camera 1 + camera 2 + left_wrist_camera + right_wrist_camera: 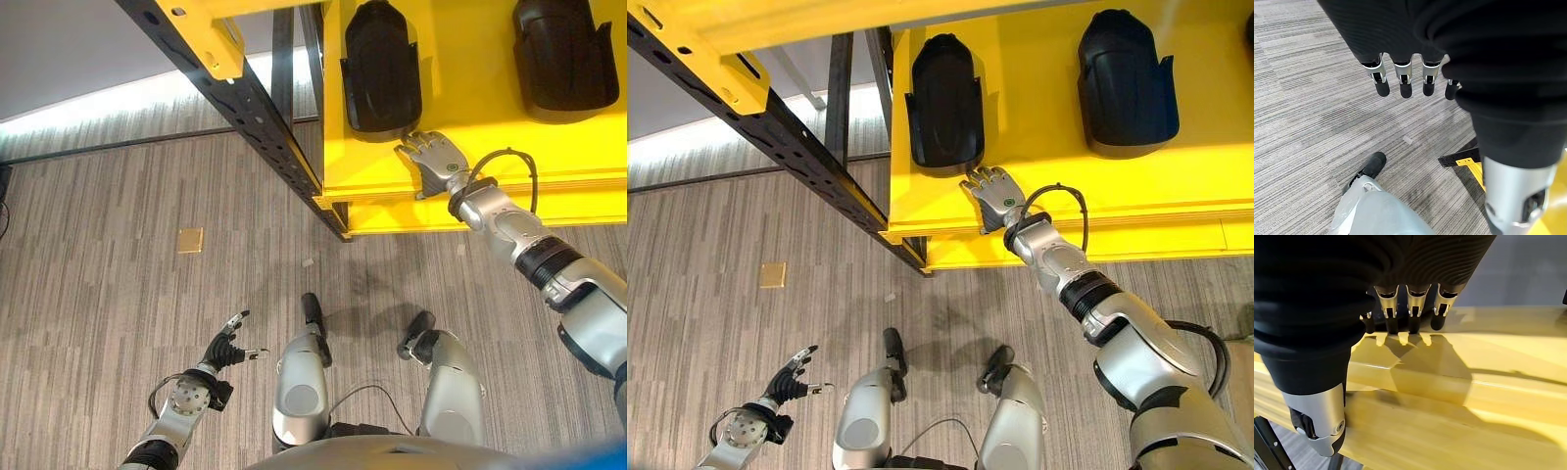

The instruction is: Move parts from the plastic box to the shelf.

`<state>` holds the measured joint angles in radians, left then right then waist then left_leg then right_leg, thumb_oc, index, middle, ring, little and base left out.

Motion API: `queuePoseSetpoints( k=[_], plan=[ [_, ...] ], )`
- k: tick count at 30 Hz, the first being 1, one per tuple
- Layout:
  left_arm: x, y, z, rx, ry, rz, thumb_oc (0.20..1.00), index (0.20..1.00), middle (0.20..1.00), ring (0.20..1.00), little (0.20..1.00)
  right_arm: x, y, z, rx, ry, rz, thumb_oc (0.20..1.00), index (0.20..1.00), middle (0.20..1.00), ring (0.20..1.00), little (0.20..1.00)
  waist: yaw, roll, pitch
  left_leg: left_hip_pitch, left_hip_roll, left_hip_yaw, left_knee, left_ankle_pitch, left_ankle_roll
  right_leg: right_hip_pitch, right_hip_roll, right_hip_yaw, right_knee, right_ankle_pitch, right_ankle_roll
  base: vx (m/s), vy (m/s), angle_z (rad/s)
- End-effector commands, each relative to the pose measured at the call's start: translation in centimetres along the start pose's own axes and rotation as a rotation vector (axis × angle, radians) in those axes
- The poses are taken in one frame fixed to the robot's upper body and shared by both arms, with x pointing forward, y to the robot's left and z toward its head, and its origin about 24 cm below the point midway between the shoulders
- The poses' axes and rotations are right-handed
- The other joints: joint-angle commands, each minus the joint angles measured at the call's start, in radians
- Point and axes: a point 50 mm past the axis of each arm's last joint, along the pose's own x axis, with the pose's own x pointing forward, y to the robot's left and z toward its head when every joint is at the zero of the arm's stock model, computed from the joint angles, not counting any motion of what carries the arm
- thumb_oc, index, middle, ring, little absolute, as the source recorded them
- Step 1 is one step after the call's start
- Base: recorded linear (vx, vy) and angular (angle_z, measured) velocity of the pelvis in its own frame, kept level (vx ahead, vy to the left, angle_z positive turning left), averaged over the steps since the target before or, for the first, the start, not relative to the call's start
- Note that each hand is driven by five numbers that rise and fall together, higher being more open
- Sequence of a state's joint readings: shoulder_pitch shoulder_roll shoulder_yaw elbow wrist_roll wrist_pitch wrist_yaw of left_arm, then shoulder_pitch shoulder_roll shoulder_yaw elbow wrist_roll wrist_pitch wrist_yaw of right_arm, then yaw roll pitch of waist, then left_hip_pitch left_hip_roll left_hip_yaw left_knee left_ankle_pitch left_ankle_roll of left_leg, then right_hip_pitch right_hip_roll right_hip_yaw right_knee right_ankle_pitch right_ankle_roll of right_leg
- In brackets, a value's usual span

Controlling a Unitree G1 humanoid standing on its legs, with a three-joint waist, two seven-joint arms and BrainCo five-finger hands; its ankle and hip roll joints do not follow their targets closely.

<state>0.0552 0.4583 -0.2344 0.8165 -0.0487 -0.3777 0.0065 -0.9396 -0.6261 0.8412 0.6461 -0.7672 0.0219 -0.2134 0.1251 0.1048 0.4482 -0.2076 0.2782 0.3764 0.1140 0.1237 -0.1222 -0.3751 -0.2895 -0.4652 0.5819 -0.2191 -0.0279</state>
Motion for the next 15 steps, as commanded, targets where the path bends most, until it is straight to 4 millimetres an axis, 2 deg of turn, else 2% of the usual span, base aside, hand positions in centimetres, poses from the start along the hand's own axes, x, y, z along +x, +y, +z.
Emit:
queuePoseSetpoints(
  k=[1,7,15],
  plan=[
    [-0.1,1.0,0.5,0.093,-0.036,-0.016,1.000,1.000,1.000,1.000,1.000,0.8,1.2,2.9,0.019,-0.066,0.067,1.000,1.000,1.000,1.000,1.000,0.049,-0.020,0.004,0.008,0.042,0.004,0.058,-0.079,-0.018,0.018,-0.071,0.044,-0.026,0.016,0.157,0.00,0.000,0.00],
    [0.1,1.1,0.8,0.084,-0.039,-0.011,1.000,1.000,1.000,1.000,1.000,1.1,1.2,1.3,0.036,0.043,0.059,1.000,1.000,1.000,1.000,1.000,0.051,-0.015,0.003,0.009,0.039,0.000,0.061,-0.080,-0.018,0.019,-0.072,0.044,-0.016,0.012,0.156,0.00,0.000,0.00],
    [0.3,0.6,0.8,0.071,-0.033,-0.015,1.000,1.000,1.000,1.000,1.000,0.0,3.5,-1.1,0.079,0.250,0.107,1.000,1.000,1.000,1.000,1.000,0.045,-0.013,0.003,0.014,0.034,0.000,0.056,-0.081,-0.014,0.026,-0.068,0.045,-0.022,0.011,0.155,0.00,0.000,0.00]
  ],
)
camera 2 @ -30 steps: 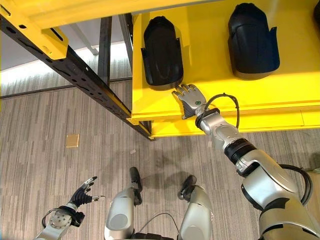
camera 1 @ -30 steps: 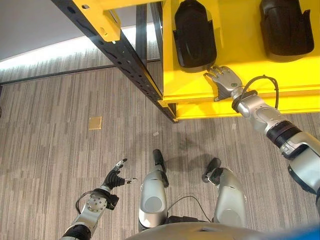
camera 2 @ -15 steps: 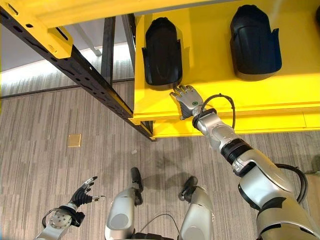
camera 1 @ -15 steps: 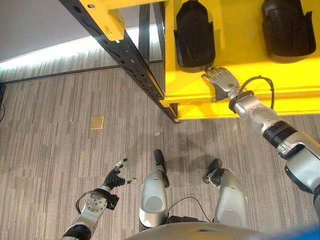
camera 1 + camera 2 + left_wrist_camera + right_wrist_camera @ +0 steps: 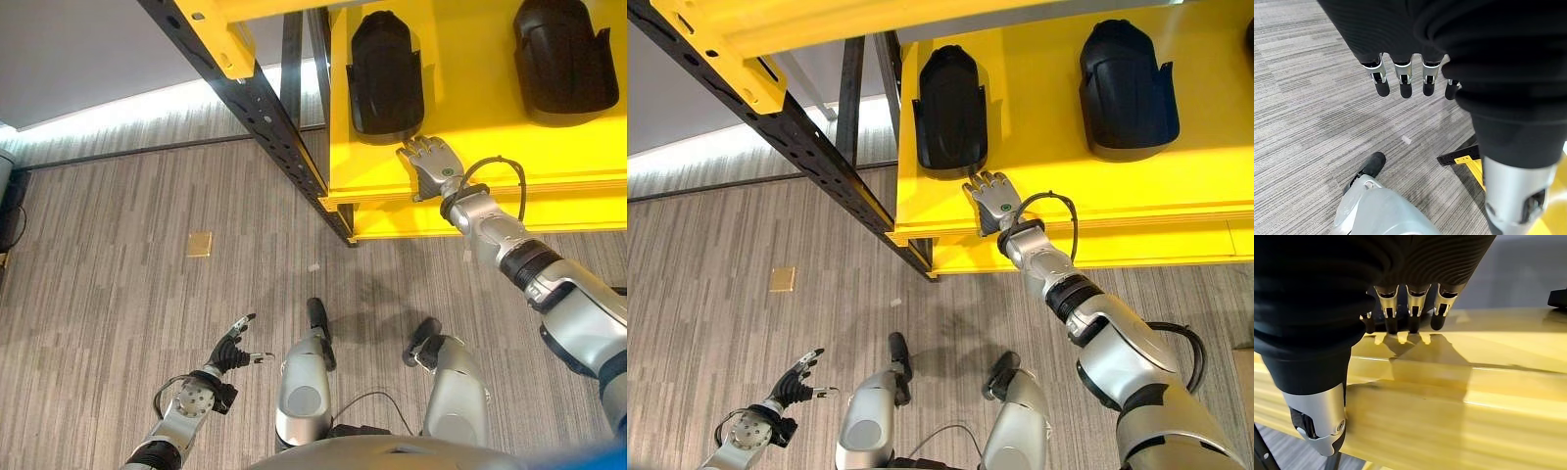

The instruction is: Move parts from the plastic box to the shelf.

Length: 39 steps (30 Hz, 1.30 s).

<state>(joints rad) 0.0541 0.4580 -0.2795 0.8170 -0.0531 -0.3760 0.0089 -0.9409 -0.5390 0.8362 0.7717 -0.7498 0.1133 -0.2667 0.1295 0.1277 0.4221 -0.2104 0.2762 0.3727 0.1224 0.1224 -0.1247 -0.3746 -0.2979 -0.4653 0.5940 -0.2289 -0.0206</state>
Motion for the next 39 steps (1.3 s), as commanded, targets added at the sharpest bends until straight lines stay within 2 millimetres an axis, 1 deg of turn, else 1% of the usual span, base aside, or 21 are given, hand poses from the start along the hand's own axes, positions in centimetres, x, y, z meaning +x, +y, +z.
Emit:
queuePoseSetpoints(
  k=[1,8,10,11,12,14,15,16,20,21,26,27,28,29,30,31,33,35,36,37,39],
  plan=[
    [0.3,1.3,0.7,0.053,-0.034,0.022,1.000,1.000,1.000,1.000,1.000,-0.5,2.4,-1.6,0.069,0.164,0.098,1.000,1.000,1.000,1.000,1.000,0.038,-0.036,0.029,0.019,0.036,0.006,0.047,-0.081,-0.011,0.028,-0.058,0.045,-0.036,0.020,0.147,0.00,0.000,0.00],
    [0.4,1.1,0.6,0.005,-0.030,0.044,1.000,1.000,1.000,1.000,1.000,-2.7,4.9,-3.6,0.244,0.337,0.101,1.000,1.000,1.000,1.000,1.000,0.006,-0.047,0.029,0.034,0.039,0.021,0.038,-0.081,-0.013,0.041,-0.042,0.057,-0.058,0.024,0.145,0.00,0.032,0.01],
    [0.1,1.4,0.3,-0.037,-0.018,0.084,1.000,1.000,1.000,1.000,1.000,-4.8,6.4,-4.2,0.321,0.352,0.117,1.000,1.000,1.000,1.000,1.000,-0.029,-0.064,0.029,0.047,0.045,0.037,0.032,-0.082,-0.015,0.051,-0.024,0.071,-0.078,0.025,0.143,0.00,0.064,-0.03],
    [0.0,1.5,0.3,-0.046,-0.016,0.091,1.000,1.000,1.000,1.000,1.000,-5.2,6.6,-4.3,0.331,0.356,0.120,1.000,1.000,1.000,1.000,1.000,-0.034,-0.066,0.030,0.049,0.045,0.039,0.032,-0.082,-0.015,0.053,-0.021,0.074,-0.081,0.025,0.142,-0.01,0.047,-0.07],
    [-0.3,1.7,0.0,-0.069,-0.011,0.117,1.000,1.000,1.000,1.000,1.000,-6.7,7.4,-4.5,0.362,0.358,0.130,1.000,1.000,1.000,1.000,1.000,-0.053,-0.075,0.029,0.060,0.047,0.047,0.026,-0.082,-0.015,0.063,-0.012,0.082,-0.092,0.025,0.141,0.00,0.029,-0.11],
    [-0.6,1.9,-0.3,-0.088,-0.006,0.136,1.000,1.000,1.000,1.000,1.000,-7.8,7.9,-4.6,0.387,0.348,0.136,1.000,1.000,1.000,1.000,1.000,-0.064,-0.082,0.025,0.068,0.049,0.055,0.023,-0.081,-0.014,0.070,-0.004,0.087,-0.101,0.027,0.141,-0.01,0.016,-0.15],
    [-1.1,2.2,-0.7,-0.120,0.003,0.164,1.000,1.000,1.000,1.000,1.000,-9.4,8.2,-4.6,0.407,0.320,0.144,1.000,1.000,1.000,1.000,1.000,-0.082,-0.094,0.020,0.082,0.049,0.065,0.017,-0.082,-0.013,0.085,0.005,0.090,-0.115,0.028,0.141,0.00,0.012,-0.14],
    [-1.7,2.4,-1.1,-0.162,0.009,0.193,1.000,1.000,1.000,1.000,1.000,-10.9,8.3,-4.3,0.424,0.294,0.160,1.000,1.000,1.000,1.000,1.000,-0.097,-0.105,0.011,0.098,0.050,0.074,0.010,-0.080,-0.012,0.100,0.014,0.093,-0.128,0.028,0.141,0.02,0.011,-0.10],
    [-2.5,3.2,-1.4,-0.318,-0.002,0.268,1.000,1.000,1.000,1.000,1.000,-14.0,8.0,-3.8,0.507,0.232,0.210,1.000,1.000,1.000,1.000,1.000,-0.128,-0.132,-0.015,0.141,0.051,0.090,-0.006,-0.080,-0.014,0.154,0.044,0.101,-0.178,0.031,0.137,0.03,0.001,-0.26],
    [-3.1,3.6,-1.8,-0.466,-0.010,0.300,1.000,1.000,1.000,1.000,1.000,-15.2,7.3,-3.4,0.557,0.182,0.229,1.000,1.000,1.000,1.000,1.000,-0.141,-0.147,-0.036,0.161,0.053,0.092,-0.014,-0.076,-0.017,0.185,0.061,0.107,-0.207,0.035,0.135,0.04,-0.015,-0.26],
    [-4.0,3.4,-2.1,-0.661,-0.069,0.293,1.000,1.000,1.000,1.000,1.000,-16.9,6.4,-2.8,0.663,0.126,0.240,1.000,1.000,1.000,1.000,1.000,-0.150,-0.172,-0.073,0.186,0.056,0.086,-0.026,-0.070,-0.020,0.229,0.081,0.116,-0.252,0.047,0.136,0.02,-0.019,-0.24],
    [-4.1,3.1,-1.8,-0.729,-0.111,0.274,1.000,1.000,1.000,1.000,1.000,-17.4,6.2,-2.4,0.752,0.105,0.237,1.000,1.000,1.000,1.000,1.000,-0.152,-0.180,-0.087,0.195,0.057,0.085,-0.030,-0.068,-0.020,0.244,0.085,0.118,-0.267,0.053,0.137,0.04,0.007,-0.15],
    [-4.2,2.7,-1.0,-0.791,-0.162,0.246,1.000,1.000,1.000,1.000,1.000,-18.0,5.4,-1.8,0.939,0.056,0.221,1.000,1.000,1.000,1.000,1.000,-0.155,-0.191,-0.114,0.206,0.057,0.076,-0.043,-0.060,-0.022,0.268,0.090,0.124,-0.298,0.068,0.139,0.05,0.021,-0.07],
    [-4.0,2.4,-0.4,-0.831,-0.195,0.235,1.000,1.000,1.000,1.000,1.000,-18.4,5.3,-1.3,1.103,0.036,0.243,1.000,1.000,1.000,1.000,1.000,-0.157,-0.198,-0.136,0.215,0.057,0.075,-0.051,-0.055,-0.025,0.287,0.092,0.125,-0.325,0.083,0.141,0.06,0.049,0.02],
    [-3.8,1.8,0.1,-0.869,-0.193,0.208,1.000,1.000,1.000,1.000,1.000,-18.8,5.7,-0.9,1.274,0.053,0.271,1.000,1.000,1.000,1.000,1.000,-0.158,-0.200,-0.152,0.224,0.056,0.073,-0.062,-0.049,-0.026,0.302,0.090,0.125,-0.346,0.098,0.145,0.03,0.101,-0.03],
    [-3.5,0.9,0.7,-0.939,-0.200,0.168,1.000,1.000,1.000,1.000,1.000,-19.5,6.7,-0.4,1.525,0.095,0.259,1.000,1.000,1.000,1.000,1.000,-0.159,-0.200,-0.174,0.242,0.056,0.075,-0.079,-0.039,-0.029,0.325,0.079,0.125,-0.379,0.123,0.153,0.01,0.115,-0.04],
    [-3.5,0.1,1.4,-0.997,-0.210,0.102,1.000,1.000,1.000,1.000,1.000,-20.5,8.2,-0.1,1.709,0.169,0.227,1.000,1.000,1.000,1.000,1.000,-0.164,-0.196,-0.194,0.268,0.051,0.086,-0.099,-0.036,-0.025,0.349,0.053,0.124,-0.415,0.158,0.170,-0.02,0.102,-0.05],
    [-3.7,0.4,2.3,-0.999,-0.270,0.082,1.000,1.000,1.000,1.000,1.000,-21.0,8.7,0.4,1.797,0.170,0.207,1.000,1.000,1.000,1.000,1.000,-0.165,-0.189,-0.206,0.292,0.044,0.094,-0.116,-0.035,-0.020,0.364,0.031,0.125,-0.438,0.186,0.187,-0.04,0.072,-0.03],
    [-3.7,0.3,2.6,-0.987,-0.269,0.047,1.000,1.000,1.000,1.000,1.000,-21.0,9.2,0.9,1.861,0.169,0.249,1.000,1.000,1.000,1.000,1.000,-0.165,-0.185,-0.210,0.302,0.040,0.099,-0.123,-0.035,-0.017,0.372,0.023,0.123,-0.448,0.197,0.194,-0.04,0.062,-0.09],
    [-3.7,0.5,3.4,-0.934,-0.304,0.000,1.000,1.000,1.000,1.000,1.000,-21.4,10.0,2.0,2.011,0.155,0.309,1.000,1.000,1.000,1.000,1.000,-0.162,-0.179,-0.219,0.318,0.037,0.103,-0.131,-0.034,-0.013,0.387,0.009,0.116,-0.467,0.216,0.204,-0.04,0.048,-0.08],
    [-3.8,0.8,3.9,-0.917,-0.311,-0.033,1.000,1.000,1.000,1.000,1.000,-21.5,10.6,2.6,2.092,0.157,0.309,1.000,1.000,1.000,1.000,1.000,-0.160,-0.175,-0.230,0.333,0.033,0.108,-0.140,-0.033,-0.010,0.404,0.001,0.111,-0.487,0.232,0.211,-0.03,0.024,0.04]
  ],
)
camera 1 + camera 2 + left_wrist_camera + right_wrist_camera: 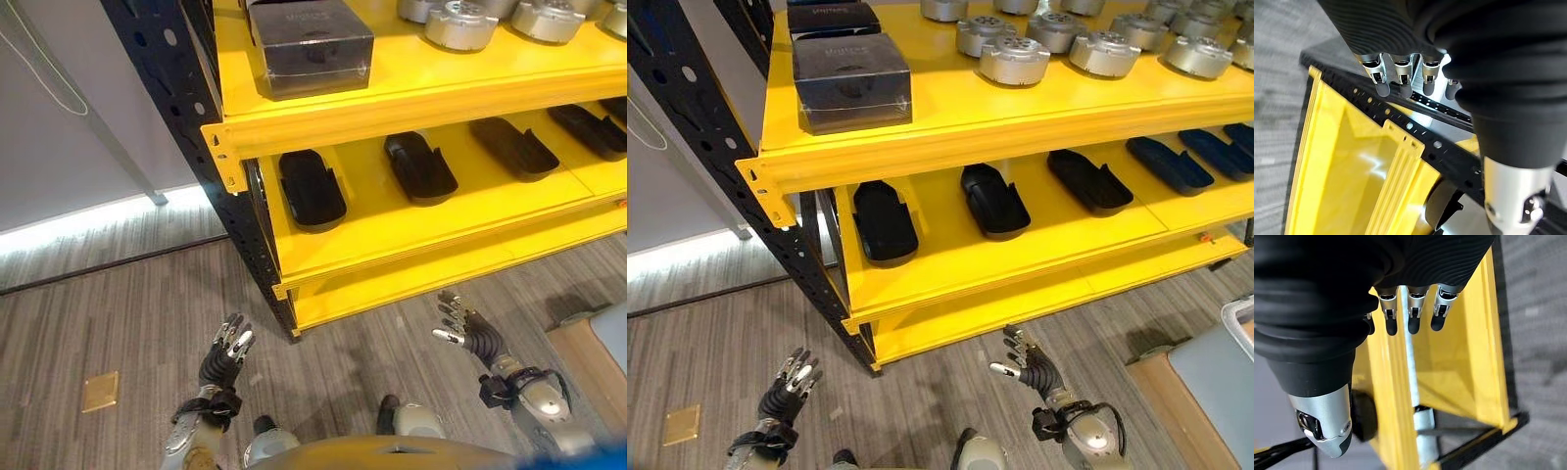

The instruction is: Move parts from the plastic box to the shelf.

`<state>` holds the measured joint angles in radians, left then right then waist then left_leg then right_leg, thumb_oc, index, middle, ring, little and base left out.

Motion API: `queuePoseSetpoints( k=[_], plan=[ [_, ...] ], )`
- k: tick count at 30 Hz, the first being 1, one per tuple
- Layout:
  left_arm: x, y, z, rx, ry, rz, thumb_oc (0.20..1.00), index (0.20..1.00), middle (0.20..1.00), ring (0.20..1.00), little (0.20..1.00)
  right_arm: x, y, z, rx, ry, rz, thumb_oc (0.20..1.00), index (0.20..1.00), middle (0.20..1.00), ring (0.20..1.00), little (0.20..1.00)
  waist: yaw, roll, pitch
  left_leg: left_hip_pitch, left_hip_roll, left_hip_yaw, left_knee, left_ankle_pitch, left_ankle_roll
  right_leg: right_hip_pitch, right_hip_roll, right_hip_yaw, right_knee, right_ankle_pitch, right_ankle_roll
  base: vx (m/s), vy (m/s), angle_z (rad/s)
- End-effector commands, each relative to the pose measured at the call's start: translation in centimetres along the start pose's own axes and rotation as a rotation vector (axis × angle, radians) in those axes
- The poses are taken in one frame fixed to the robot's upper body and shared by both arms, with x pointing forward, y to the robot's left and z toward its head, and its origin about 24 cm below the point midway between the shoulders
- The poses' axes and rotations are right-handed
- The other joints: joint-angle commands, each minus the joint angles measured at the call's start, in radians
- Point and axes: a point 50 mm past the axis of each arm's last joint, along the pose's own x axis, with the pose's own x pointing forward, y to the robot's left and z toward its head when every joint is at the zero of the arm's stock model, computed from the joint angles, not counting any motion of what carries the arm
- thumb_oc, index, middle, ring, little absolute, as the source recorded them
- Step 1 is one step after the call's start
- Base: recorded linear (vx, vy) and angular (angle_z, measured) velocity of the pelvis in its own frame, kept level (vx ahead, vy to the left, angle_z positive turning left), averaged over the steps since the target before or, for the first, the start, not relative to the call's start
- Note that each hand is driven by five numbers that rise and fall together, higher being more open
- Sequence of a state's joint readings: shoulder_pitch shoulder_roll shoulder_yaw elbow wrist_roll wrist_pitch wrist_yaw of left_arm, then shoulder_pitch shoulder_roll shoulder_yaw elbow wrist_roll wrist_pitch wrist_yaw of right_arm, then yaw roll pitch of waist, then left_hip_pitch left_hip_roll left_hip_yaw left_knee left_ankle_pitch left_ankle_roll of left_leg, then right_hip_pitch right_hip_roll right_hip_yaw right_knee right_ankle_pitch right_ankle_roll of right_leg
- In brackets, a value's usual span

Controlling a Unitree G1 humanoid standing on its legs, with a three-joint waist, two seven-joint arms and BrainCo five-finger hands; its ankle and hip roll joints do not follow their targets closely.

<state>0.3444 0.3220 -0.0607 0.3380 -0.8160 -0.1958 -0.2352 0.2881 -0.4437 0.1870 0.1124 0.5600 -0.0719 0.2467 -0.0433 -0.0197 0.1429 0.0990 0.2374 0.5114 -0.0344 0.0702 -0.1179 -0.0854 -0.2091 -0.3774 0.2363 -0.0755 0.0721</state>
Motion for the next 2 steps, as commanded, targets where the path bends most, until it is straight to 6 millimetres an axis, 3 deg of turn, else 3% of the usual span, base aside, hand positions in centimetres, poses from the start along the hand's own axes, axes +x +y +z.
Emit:
queuePoseSetpoints(
  k=[1,2],
  plan=[
    [0.73,-1.25,3.14,0.034,-0.089,-0.124,1.000,1.000,1.000,1.000,1.000,1.51,0.41,3.48,0.059,-0.172,0.115,1.000,1.000,1.000,1.000,1.000,0.015,-0.026,0.044,0.029,0.071,-0.029,0.014,0.019,-0.015,0.122,-0.088,0.021,-0.139,0.085,0.119,-0.04,0.015,0.04],
    [0.88,-1.62,3.29,0.024,-0.081,-0.148,1.000,1.000,1.000,1.000,1.000,1.89,0.78,3.36,0.086,-0.174,0.120,1.000,1.000,1.000,1.000,1.000,0.018,-0.024,0.036,0.035,0.070,-0.028,0.011,0.018,-0.015,0.130,-0.090,0.018,-0.151,0.092,0.121,-0.04,0.017,0.05]
  ],
)
